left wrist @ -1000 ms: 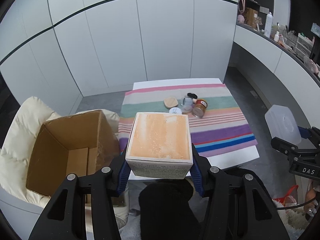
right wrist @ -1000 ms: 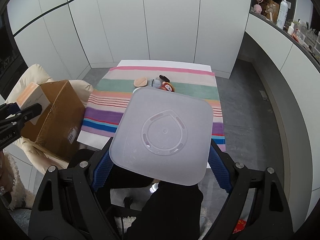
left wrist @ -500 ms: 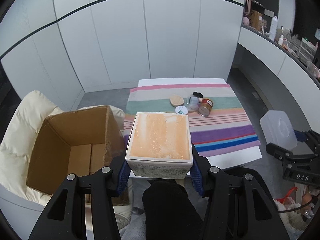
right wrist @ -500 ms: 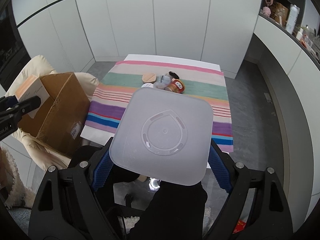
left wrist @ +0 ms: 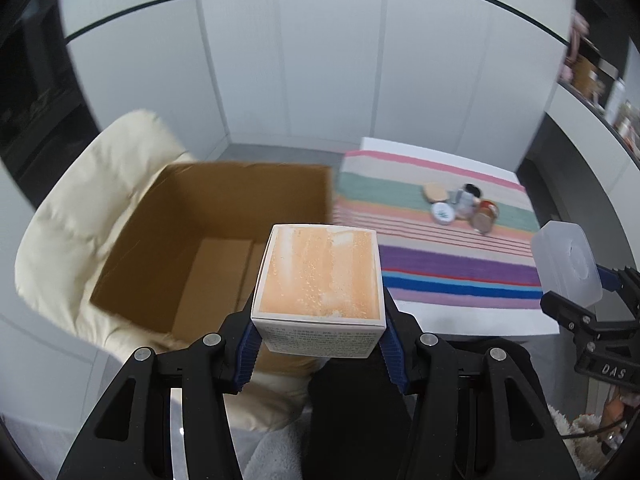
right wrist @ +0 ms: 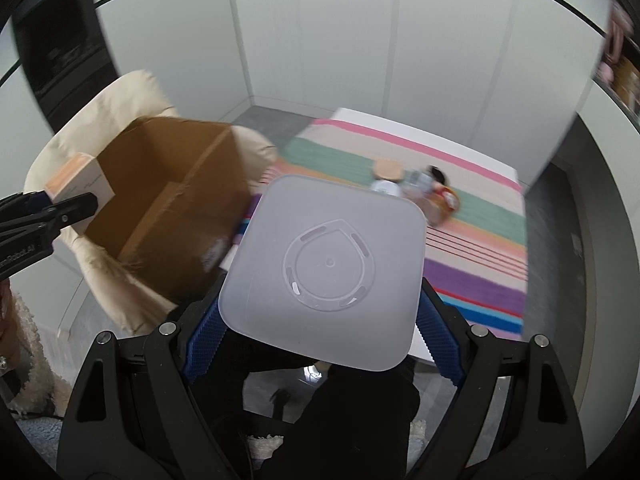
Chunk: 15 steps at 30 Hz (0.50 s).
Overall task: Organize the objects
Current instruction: 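Lift the cube and lid and carry both toward the cardboard box, then release the cube from the left tool while the right tool drops the lid into the box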
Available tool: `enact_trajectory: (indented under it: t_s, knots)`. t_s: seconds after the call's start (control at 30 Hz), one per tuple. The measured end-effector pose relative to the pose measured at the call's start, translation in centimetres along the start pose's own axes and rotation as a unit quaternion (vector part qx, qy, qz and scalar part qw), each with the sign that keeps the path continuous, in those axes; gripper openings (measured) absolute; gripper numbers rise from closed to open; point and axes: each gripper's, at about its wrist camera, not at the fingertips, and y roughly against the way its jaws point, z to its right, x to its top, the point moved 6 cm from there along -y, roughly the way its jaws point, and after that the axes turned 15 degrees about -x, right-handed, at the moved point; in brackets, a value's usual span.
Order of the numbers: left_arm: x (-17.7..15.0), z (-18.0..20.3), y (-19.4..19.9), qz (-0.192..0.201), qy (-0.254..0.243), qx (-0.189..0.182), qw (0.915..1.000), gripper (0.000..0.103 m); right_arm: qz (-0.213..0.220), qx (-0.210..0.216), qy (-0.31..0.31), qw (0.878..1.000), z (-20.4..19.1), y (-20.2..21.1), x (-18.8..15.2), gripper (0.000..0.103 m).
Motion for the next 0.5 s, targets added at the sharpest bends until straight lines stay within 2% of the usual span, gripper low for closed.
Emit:
enact_trajectory:
  t_s: [0.2, 0.5]
  knots:
    - [-1.4, -4.4, 1.5, 0.004, 0.036, 0.024, 0.9991, 0.053, 0.016, 0.037, 0.059, 0.997, -7.1, 0.6, 1.3, 0.088]
    - [-2.7, -9.3, 3.4, 0.013, 0.072, 0.055, 0.9958, 0.053, 0.03, 0.069, 0.117, 0.99, -13.8, 1.8, 1.8, 0.088]
